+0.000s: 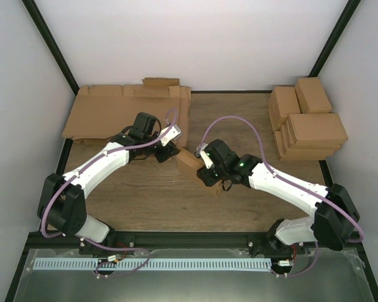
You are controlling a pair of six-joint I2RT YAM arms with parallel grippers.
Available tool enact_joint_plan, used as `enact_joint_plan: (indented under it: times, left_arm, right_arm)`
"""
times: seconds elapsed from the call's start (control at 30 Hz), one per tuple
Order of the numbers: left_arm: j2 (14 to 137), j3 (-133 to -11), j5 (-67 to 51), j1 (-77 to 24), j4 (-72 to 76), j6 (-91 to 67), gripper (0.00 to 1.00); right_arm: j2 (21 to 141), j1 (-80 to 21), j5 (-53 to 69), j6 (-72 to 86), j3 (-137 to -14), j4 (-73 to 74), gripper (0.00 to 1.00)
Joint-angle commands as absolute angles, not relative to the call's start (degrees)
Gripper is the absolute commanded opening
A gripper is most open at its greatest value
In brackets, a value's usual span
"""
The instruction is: Fold the paper box
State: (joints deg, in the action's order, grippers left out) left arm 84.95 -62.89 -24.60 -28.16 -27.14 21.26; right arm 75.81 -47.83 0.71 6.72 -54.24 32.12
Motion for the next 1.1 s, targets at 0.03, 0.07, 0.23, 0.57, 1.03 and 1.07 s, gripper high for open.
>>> enact_joint_plan:
  times: [0.03,0.07,0.23,0.57,1.03,1.07]
  left_arm:
    - [86.2,-64.6,-27.2,-28.0,-26.2,21.4,0.24]
    - [86.3,-64.6,-27.4,-28.0,-26.3,21.4,0.23]
    - [86.8,-64.7,-28.0,-28.1,-26.1,20.7,0.20]
    - [87.3,-65.8,-20.0,-28.0,-24.4,17.7,0.44]
    - [90.2,-68.1,-27.2,-28.1,-28.8,20.8,0.12]
    - [89.9,-68.1,-27.0,-28.1,-28.9,20.7,0.08]
  right_arm:
    - [76.0,-48.3,1.3,6.9,-54.9,32.1,0.50]
    - [76.1,-48.3,1.3,6.9,-54.9,32.0,0.50]
    - [76.5,-48.3,1.6,7.0,-54.9,31.8,0.49]
    - [76.1,-48.3,1.5,6.9,-54.7,31.8,0.48]
    - [76.6,-48.3,1.7,6.9,-55.2,32.0,0.48]
    - [76.6,-48.3,1.6,6.9,-55.3,32.1,0.48]
